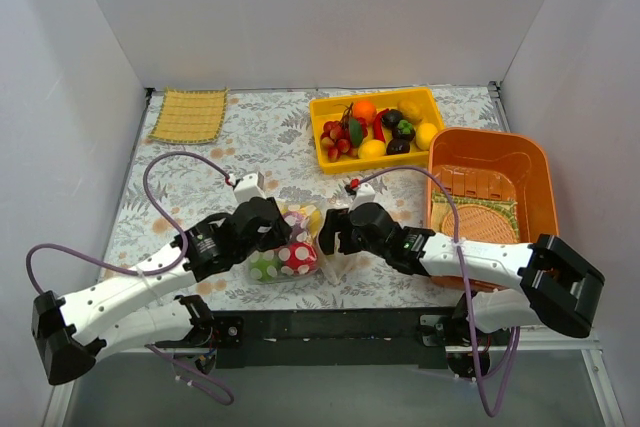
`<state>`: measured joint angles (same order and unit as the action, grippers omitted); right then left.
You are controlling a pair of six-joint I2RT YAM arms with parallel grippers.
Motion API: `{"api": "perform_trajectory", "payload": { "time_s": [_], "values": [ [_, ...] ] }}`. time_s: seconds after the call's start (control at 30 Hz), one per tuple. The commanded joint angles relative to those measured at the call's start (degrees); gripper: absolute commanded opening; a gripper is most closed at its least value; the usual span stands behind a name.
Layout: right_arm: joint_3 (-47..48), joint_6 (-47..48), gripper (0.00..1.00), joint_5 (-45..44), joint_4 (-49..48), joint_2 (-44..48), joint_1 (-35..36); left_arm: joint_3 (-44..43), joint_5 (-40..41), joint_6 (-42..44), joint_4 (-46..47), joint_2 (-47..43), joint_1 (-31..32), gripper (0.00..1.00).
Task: Open the zip-top bag and remove the fake food
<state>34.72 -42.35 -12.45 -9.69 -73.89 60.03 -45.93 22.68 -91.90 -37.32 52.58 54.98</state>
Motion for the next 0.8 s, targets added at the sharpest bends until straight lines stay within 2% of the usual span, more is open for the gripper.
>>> {"api": "perform_trajectory", "payload": {
  "time_s": [0.0,0.17,0.53,0.57,0.63,0.67,0.77],
  "values": [
    [2.37,-0.98,0.79,-1.17,-2.53,-3.1,0.09,4.88,3.95,-2.32,-0.66,2.78,0.21,0.26],
    [3.69,-1.25,0.79,-1.97,-1.03,-5.39,0.09,8.75,4.04,-3.11,0.93,4.81,0.04,0.24],
    [5.45,-2.3,0.79,1.99,-2.35,-10.66,0.88,14.47,2.81,-4.87,3.04,5.87,-0.84,0.2],
    [5.53,-2.47,0.76,1.9,-1.56,-10.4,0.79,14.29,3.77,-5.39,2.61,6.57,-0.93,0.2],
    [5.97,-2.65,0.63,2.25,-0.51,-9.79,0.88,13.77,4.74,-6.27,1.55,7.62,-1.98,0.2],
    [6.23,-2.48,0.5,2.25,0.89,-8.91,0.88,13.68,5.01,-7.49,1.03,8.85,-3.11,0.2],
    [6.94,-1.69,0.31,1.29,3.36,-6.54,0.79,13.5,5.44,-9.34,0.41,10.09,-4.26,0.19]
  ]
}}
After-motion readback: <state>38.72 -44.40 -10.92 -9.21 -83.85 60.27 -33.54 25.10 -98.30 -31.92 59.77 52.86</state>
